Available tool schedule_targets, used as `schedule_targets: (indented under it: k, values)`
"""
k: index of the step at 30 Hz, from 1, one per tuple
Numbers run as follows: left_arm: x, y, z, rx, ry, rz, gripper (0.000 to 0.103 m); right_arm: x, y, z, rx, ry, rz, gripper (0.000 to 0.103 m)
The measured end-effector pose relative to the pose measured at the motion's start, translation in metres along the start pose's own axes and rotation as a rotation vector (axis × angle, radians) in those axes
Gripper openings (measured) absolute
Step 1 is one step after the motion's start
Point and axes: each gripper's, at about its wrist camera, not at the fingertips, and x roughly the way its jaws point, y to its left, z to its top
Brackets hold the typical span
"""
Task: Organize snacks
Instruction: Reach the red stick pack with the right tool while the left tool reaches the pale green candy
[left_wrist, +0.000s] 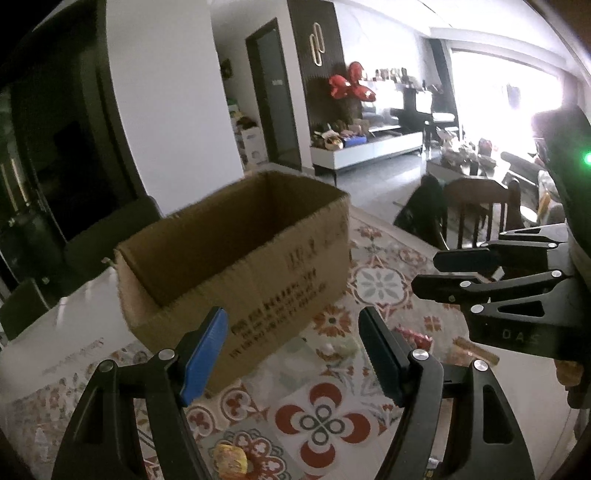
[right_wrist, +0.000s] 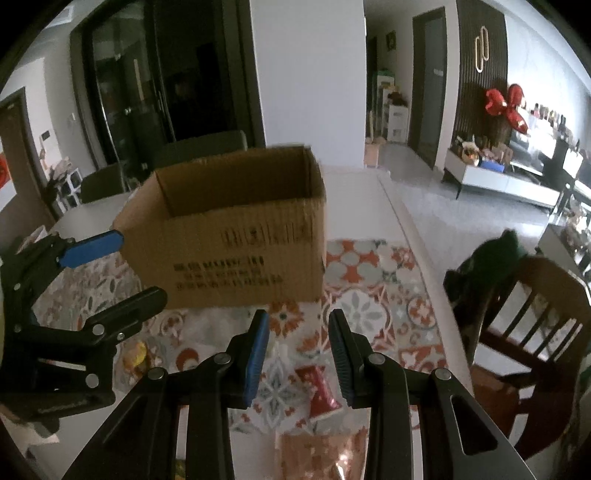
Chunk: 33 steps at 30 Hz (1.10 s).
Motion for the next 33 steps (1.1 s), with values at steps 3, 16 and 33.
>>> schedule_targets:
  k: [3, 16, 33]
  values:
    - [0.008, -0.004, -0.006, 0.013, 0.025, -0.02, 0.073, 0.008, -0.003, -0.01, 0.013, 0.03, 0.004, 0.034]
    - [0.046, -0.019, -0.03, 0.1, 0.125, -0.088, 0.073, 0.037, -0.009, -0.042, 0.009, 0.15, 0.004, 0.034]
    - [0.101, -0.024, -0.035, 0.154, 0.186, -0.197, 0.064, 0.072, -0.01, -0.053, -0.001, 0.254, -0.001, 0.034]
